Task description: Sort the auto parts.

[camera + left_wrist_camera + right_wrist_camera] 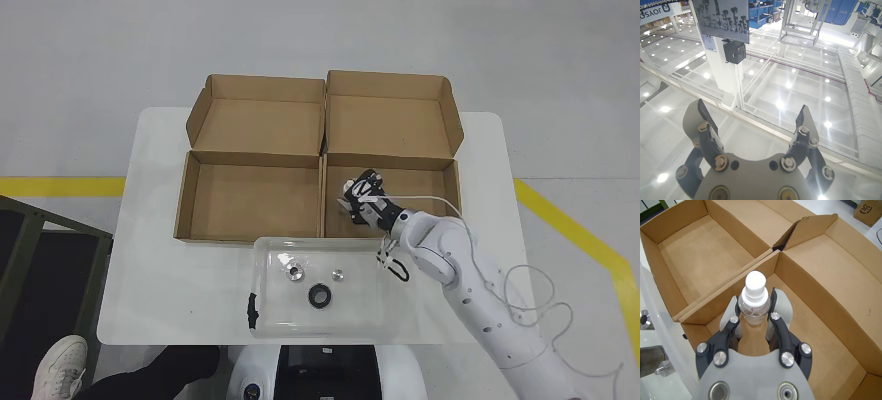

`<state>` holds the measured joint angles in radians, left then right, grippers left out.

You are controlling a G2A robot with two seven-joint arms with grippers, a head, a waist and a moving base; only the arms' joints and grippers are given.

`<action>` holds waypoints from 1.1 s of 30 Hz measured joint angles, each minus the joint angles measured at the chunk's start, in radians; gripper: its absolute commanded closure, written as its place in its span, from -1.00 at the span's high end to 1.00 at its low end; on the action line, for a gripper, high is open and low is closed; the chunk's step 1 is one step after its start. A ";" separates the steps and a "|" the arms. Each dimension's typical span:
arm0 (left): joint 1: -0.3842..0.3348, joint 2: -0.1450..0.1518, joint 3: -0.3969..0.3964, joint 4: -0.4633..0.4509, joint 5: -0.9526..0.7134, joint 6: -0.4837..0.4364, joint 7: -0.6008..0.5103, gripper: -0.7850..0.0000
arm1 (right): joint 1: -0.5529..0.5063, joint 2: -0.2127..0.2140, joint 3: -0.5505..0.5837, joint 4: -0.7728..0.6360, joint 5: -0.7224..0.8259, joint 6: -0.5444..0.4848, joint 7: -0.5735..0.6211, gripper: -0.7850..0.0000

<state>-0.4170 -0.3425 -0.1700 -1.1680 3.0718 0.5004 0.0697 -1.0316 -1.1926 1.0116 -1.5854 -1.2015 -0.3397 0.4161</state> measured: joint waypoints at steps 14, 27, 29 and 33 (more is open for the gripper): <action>0.000 0.000 0.000 0.000 0.000 0.000 0.000 1.00 | -0.081 0.018 0.078 -0.180 0.011 -0.053 0.026 1.00; 0.000 0.000 0.000 0.000 0.000 0.000 0.000 1.00 | -0.264 0.057 0.160 -0.465 0.060 -0.272 0.150 1.00; 0.000 0.000 0.000 0.000 0.000 0.000 0.000 1.00 | -0.286 0.062 0.160 -0.488 0.063 -0.304 0.166 1.00; 0.000 0.000 0.000 0.000 0.000 0.000 0.000 1.00 | -0.329 0.071 0.132 -0.531 0.034 -0.376 0.197 1.00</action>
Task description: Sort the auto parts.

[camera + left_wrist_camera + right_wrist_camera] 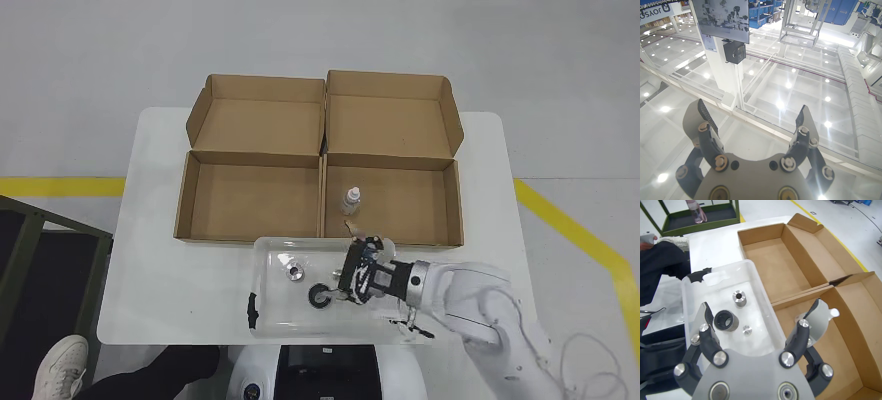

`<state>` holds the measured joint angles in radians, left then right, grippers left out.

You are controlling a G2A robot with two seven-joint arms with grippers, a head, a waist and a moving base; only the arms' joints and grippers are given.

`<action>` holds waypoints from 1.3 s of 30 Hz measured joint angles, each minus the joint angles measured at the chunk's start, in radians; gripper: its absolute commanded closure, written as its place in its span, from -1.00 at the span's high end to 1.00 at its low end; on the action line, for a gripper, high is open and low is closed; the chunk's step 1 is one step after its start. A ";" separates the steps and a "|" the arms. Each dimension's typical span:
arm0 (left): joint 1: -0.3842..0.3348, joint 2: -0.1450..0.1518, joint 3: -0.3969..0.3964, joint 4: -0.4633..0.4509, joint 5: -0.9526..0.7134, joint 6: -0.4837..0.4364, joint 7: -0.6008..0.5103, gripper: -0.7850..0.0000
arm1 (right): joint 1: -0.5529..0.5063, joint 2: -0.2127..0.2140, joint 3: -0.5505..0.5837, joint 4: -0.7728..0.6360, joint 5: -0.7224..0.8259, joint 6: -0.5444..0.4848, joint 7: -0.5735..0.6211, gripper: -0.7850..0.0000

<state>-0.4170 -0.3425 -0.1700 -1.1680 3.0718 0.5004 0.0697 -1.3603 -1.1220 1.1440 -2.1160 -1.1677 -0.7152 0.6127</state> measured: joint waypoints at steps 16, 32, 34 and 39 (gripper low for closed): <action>0.000 0.000 0.000 0.000 0.000 0.000 0.000 1.00 | 0.003 0.019 -0.035 0.043 -0.142 -0.098 0.012 0.98; 0.000 0.000 0.000 0.000 0.000 0.000 0.000 1.00 | 0.061 0.027 -0.067 0.158 -0.148 -0.137 0.064 0.13; 0.000 0.000 0.000 0.000 0.000 0.000 0.000 1.00 | 0.075 0.027 -0.078 0.178 -0.153 -0.142 0.062 0.11; 0.000 0.000 0.000 0.000 0.000 0.000 0.000 1.00 | 0.101 0.026 -0.099 0.218 -0.169 -0.135 0.054 0.03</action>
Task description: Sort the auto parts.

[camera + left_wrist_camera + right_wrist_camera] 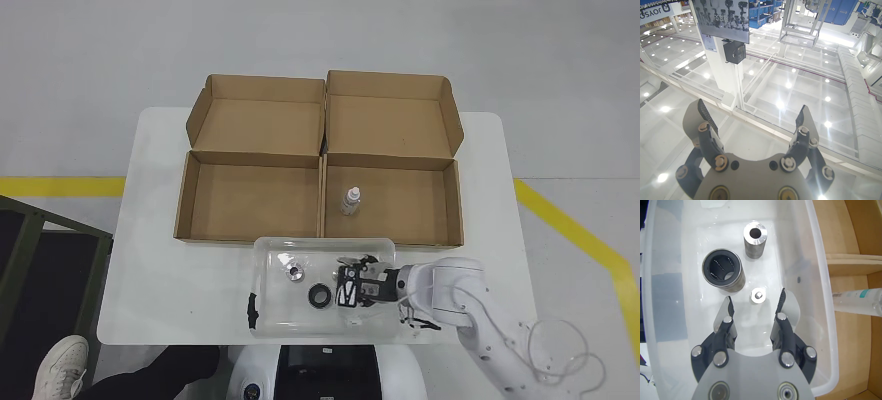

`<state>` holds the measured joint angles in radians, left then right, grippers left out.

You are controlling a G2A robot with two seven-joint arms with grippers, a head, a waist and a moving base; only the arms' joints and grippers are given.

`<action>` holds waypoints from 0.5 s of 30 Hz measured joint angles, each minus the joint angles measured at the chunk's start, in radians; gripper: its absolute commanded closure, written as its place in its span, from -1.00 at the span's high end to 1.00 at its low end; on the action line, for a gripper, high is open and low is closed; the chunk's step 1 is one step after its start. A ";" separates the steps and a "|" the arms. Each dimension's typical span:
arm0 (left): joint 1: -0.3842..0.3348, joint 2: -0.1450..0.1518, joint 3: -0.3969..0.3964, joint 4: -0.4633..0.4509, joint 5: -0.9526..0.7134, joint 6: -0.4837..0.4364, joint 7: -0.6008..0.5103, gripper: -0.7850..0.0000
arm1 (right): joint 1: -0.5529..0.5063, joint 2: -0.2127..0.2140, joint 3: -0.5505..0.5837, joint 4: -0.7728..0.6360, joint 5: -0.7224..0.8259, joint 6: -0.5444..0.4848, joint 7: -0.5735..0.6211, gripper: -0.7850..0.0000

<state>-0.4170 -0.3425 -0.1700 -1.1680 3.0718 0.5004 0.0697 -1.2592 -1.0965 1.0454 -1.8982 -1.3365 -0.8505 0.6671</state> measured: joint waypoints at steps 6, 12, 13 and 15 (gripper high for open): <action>0.000 0.000 0.000 0.000 0.000 0.000 0.000 1.00 | 0.028 -0.004 -0.027 0.039 -0.010 0.015 -0.017 -0.06; 0.000 0.000 0.000 0.000 0.000 0.000 0.000 1.00 | 0.061 -0.009 -0.059 0.077 -0.004 0.024 -0.026 -0.06; 0.000 0.000 0.000 0.000 0.000 0.000 0.000 1.00 | 0.065 -0.010 -0.063 0.082 -0.003 0.025 -0.026 -0.07; 0.000 0.000 0.000 0.000 0.000 0.000 0.000 1.00 | 0.074 -0.012 -0.072 0.093 0.001 0.028 -0.027 -0.13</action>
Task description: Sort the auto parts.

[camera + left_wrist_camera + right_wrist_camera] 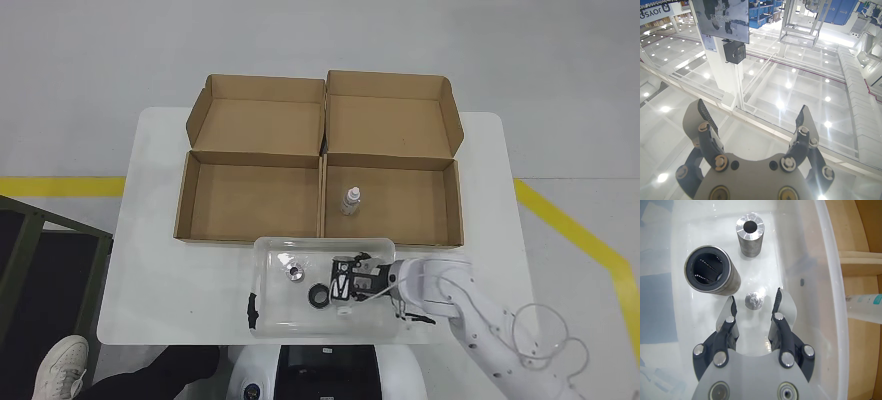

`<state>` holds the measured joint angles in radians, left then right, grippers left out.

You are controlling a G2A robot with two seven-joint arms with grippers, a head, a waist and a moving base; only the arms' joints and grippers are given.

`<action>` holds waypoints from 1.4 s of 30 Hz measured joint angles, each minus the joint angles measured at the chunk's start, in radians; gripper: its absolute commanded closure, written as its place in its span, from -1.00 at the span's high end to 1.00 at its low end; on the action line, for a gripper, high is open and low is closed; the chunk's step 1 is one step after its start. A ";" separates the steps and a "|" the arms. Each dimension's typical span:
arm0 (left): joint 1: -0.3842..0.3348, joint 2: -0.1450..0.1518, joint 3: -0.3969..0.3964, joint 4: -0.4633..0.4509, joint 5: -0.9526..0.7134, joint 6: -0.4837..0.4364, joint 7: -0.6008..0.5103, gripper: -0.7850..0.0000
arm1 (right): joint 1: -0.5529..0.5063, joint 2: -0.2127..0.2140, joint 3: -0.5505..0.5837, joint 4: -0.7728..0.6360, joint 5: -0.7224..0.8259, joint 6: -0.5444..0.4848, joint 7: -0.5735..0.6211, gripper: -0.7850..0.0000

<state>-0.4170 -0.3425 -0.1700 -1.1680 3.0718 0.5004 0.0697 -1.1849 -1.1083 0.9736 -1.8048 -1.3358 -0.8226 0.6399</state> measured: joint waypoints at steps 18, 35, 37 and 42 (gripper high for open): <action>0.000 0.000 0.000 0.000 0.000 0.000 0.000 1.00 | -0.001 0.011 0.020 -0.057 0.045 -0.002 0.020 -1.00; 0.000 0.000 0.000 0.000 0.000 0.000 0.000 1.00 | -0.063 0.033 0.145 -0.246 0.343 0.041 -0.065 -1.00; 0.000 0.000 0.000 0.000 0.000 0.000 0.000 1.00 | -0.061 0.034 0.166 -0.256 0.399 0.054 -0.104 -1.00; 0.000 0.000 0.000 0.000 0.000 0.000 0.000 1.00 | -0.063 0.036 0.210 -0.293 0.482 0.068 -0.189 -1.00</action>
<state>-0.4170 -0.3425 -0.1700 -1.1680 3.0718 0.5004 0.0697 -1.2482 -1.0727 1.1839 -2.0976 -0.8536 -0.7546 0.4505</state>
